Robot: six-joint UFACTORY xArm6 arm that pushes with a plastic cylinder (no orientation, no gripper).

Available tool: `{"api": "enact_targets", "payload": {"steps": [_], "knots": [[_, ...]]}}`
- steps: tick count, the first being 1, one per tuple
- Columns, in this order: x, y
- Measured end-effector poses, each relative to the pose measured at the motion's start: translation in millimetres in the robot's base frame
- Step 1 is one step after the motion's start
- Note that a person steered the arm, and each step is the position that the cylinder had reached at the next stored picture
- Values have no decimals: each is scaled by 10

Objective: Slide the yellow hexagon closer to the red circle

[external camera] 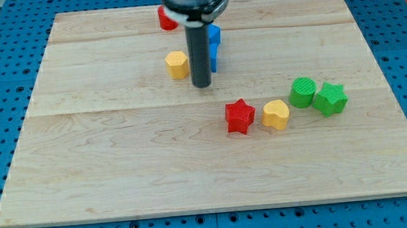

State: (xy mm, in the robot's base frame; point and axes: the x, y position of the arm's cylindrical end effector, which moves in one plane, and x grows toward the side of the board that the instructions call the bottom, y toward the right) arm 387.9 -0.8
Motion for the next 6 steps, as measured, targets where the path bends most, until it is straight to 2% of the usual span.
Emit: {"api": "enact_targets", "payload": {"steps": [1,2,4,5,6], "knots": [[-558,-669],[-1028,-965],[-503,-900],[-364,-1254],[-806,-1461]]}}
